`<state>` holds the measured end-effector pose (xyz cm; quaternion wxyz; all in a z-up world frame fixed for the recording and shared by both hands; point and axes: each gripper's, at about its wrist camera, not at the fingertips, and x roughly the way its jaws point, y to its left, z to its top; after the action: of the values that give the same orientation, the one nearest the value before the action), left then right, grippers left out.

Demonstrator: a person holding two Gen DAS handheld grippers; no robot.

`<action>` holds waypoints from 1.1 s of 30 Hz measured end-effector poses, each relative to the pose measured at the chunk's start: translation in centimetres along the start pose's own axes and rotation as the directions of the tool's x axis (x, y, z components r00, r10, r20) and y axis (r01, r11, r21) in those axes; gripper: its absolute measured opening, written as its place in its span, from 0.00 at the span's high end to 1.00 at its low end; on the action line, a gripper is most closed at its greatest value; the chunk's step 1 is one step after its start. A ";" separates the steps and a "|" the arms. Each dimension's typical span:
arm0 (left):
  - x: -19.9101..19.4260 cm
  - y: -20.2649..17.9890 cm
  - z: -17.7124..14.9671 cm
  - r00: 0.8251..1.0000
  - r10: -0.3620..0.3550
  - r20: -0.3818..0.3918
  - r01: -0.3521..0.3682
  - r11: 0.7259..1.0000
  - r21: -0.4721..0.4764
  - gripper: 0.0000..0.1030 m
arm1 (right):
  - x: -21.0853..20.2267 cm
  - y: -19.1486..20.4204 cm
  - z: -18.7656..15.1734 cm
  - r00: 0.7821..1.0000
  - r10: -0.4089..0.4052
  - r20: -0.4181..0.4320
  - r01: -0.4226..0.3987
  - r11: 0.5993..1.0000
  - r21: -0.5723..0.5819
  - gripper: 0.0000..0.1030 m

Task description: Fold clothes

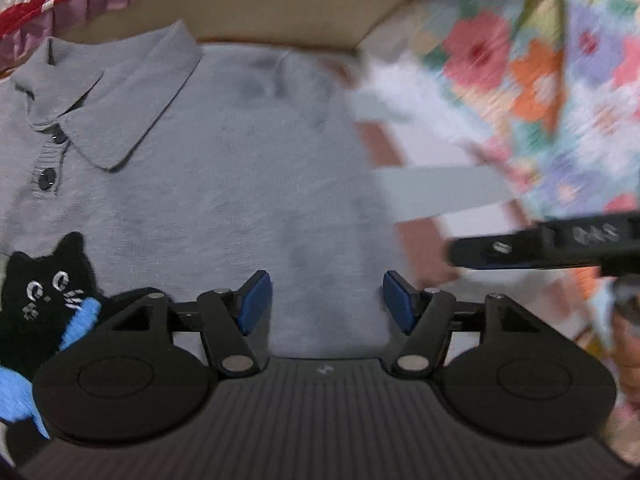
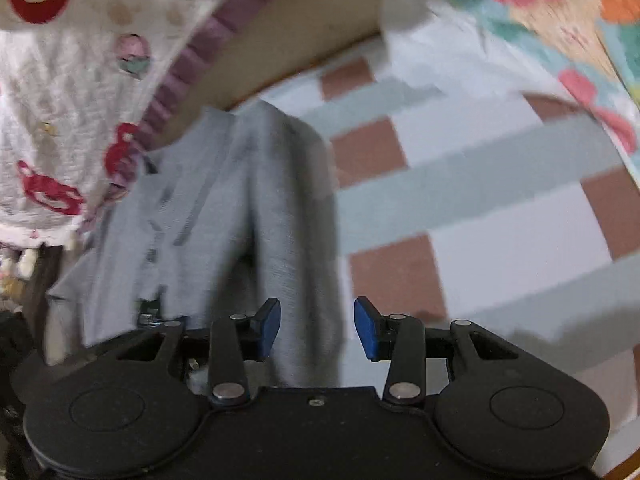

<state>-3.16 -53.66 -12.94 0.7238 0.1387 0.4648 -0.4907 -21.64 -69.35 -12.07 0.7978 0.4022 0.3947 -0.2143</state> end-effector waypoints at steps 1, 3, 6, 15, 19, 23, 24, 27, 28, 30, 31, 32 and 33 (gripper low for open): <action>0.7 0.7 0.1 1.000 0.012 -0.016 -0.012 1.000 -0.002 0.52 | 0.4 -0.4 -0.3 1.000 -0.015 0.001 0.015 1.000 -0.008 0.55; 1.0 1.8 0.3 1.000 0.011 -0.029 -0.010 1.000 0.004 0.89 | 0.9 -1.1 -0.7 1.000 -0.029 0.004 0.029 0.999 -0.024 0.55; 0.4 2.9 0.1 0.998 0.063 -0.007 -0.063 0.998 0.020 0.93 | 1.4 -2.1 -1.3 0.996 0.084 0.010 -0.084 0.996 0.013 0.55; -1.0 5.1 -0.6 0.993 0.115 0.023 -0.113 0.988 -0.103 0.93 | 4.7 -1.5 -4.0 0.930 0.306 -0.203 -0.314 0.949 -0.008 0.48; -0.8 4.7 -0.4 0.992 0.129 0.012 -0.127 0.986 -0.111 0.93 | 5.6 -0.9 -4.2 0.924 0.343 -0.172 -0.359 0.930 -0.075 0.80; -0.9 4.7 0.0 0.994 0.111 0.012 -0.108 0.981 -0.158 0.93 | 2.9 -1.7 -2.9 0.911 0.413 -0.027 -0.413 0.907 -0.077 0.84; -1.1 4.8 0.1 0.995 0.099 0.017 -0.095 0.981 -0.167 0.93 | 1.6 -2.1 -2.3 0.908 0.418 0.027 -0.415 0.906 -0.082 0.84; -1.5 5.7 0.3 0.999 -0.031 0.034 0.039 0.961 -0.273 0.91 | -1.8 -3.4 -1.0 0.936 0.303 0.180 -0.282 0.950 -0.133 0.84; -1.6 6.0 0.3 0.997 -0.069 0.042 0.079 0.948 -0.308 0.90 | -2.5 -3.8 -0.8 0.949 0.218 0.228 -0.186 0.970 -0.155 0.84; -1.6 5.5 0.5 0.994 -0.102 0.041 0.109 0.947 -0.301 0.89 | -3.6 -4.6 -0.2 0.950 0.075 0.304 -0.020 0.983 -0.181 0.84; -1.6 4.9 0.6 0.994 -0.102 0.035 0.108 0.959 -0.261 0.89 | -4.1 -5.0 0.2 0.940 0.029 0.339 0.039 0.981 -0.193 0.85; -1.7 4.1 0.7 0.995 -0.099 0.031 0.103 0.973 -0.208 0.86 | -4.7 -5.4 0.8 0.926 -0.007 0.376 0.090 0.975 -0.202 0.89; -1.7 3.2 0.8 0.995 -0.098 0.030 0.101 0.984 -0.146 0.84 | -5.4 -5.6 1.5 0.907 -0.043 0.418 0.145 0.966 -0.215 0.90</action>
<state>-0.15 -51.62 -11.92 0.7118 0.0560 0.4979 -0.4922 -27.87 -73.67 -9.84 0.8942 0.2289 0.2607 -0.2829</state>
